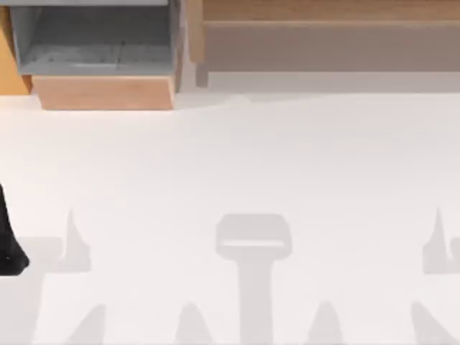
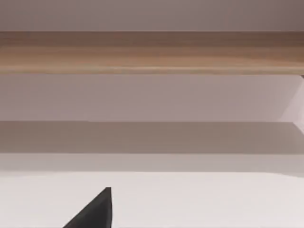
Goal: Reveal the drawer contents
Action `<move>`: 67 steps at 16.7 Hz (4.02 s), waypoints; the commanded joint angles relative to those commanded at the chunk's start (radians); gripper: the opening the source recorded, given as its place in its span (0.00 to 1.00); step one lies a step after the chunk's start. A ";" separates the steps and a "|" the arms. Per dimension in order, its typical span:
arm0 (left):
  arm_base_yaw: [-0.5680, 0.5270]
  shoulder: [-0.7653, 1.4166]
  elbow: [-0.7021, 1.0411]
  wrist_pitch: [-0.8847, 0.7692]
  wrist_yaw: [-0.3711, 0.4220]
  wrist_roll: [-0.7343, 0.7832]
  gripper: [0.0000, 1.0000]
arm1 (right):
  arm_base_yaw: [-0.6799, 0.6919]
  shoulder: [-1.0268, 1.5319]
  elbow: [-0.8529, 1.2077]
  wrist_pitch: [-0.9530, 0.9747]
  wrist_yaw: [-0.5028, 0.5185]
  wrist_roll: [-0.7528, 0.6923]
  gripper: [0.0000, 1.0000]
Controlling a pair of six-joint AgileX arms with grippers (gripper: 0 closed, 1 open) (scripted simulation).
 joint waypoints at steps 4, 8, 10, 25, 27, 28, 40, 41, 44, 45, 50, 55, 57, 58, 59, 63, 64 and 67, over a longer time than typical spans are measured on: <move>-0.016 0.035 0.019 0.031 -0.020 0.002 1.00 | 0.000 0.000 0.000 0.000 0.000 0.000 1.00; -0.099 0.228 0.100 0.173 -0.108 0.005 1.00 | 0.000 0.000 0.000 0.000 0.000 0.000 1.00; -0.159 0.376 0.153 0.268 -0.166 0.006 1.00 | 0.000 0.000 0.000 0.000 0.000 0.000 1.00; -0.508 1.269 0.462 0.816 -0.496 0.017 1.00 | 0.000 0.000 0.000 0.000 0.000 0.000 1.00; -0.508 1.269 0.462 0.816 -0.496 0.017 1.00 | 0.000 0.000 0.000 0.000 0.000 0.000 1.00; -0.503 1.266 0.457 0.814 -0.494 0.017 1.00 | 0.000 0.000 0.000 0.000 0.000 0.000 1.00; 0.012 1.738 0.758 0.994 -0.099 0.694 1.00 | 0.000 0.000 0.000 0.000 0.000 0.000 1.00; 0.072 1.798 0.796 1.015 -0.043 0.800 1.00 | 0.000 0.000 0.000 0.000 0.000 0.000 1.00; 0.222 1.970 0.904 1.074 0.127 1.107 1.00 | 0.000 0.000 0.000 0.000 0.000 0.000 1.00; 0.262 2.022 0.937 1.092 0.180 1.197 1.00 | 0.000 0.000 0.000 0.000 0.000 0.000 1.00; 0.394 2.223 1.064 1.157 0.399 1.512 1.00 | 0.000 0.000 0.000 0.000 0.000 0.000 1.00; 0.419 2.281 1.100 1.175 0.465 1.585 1.00 | 0.000 0.000 0.000 0.000 0.000 0.000 1.00; 0.419 2.281 1.100 1.175 0.465 1.585 1.00 | 0.000 0.000 0.000 0.000 0.000 0.000 1.00; 0.414 2.278 1.096 1.173 0.463 1.583 1.00 | 0.000 0.000 0.000 0.000 0.000 0.000 1.00; 0.414 2.279 1.100 1.171 0.462 1.583 1.00 | 0.000 0.000 0.000 0.000 0.000 0.000 1.00; 0.401 2.315 1.174 1.136 0.448 1.584 1.00 | 0.000 0.000 0.000 0.000 0.000 0.000 1.00; 0.398 2.324 1.194 1.125 0.444 1.584 1.00 | 0.000 0.000 0.000 0.000 0.000 0.000 1.00; 0.393 2.334 1.215 1.115 0.440 1.584 1.00 | 0.000 0.000 0.000 0.000 0.000 0.000 1.00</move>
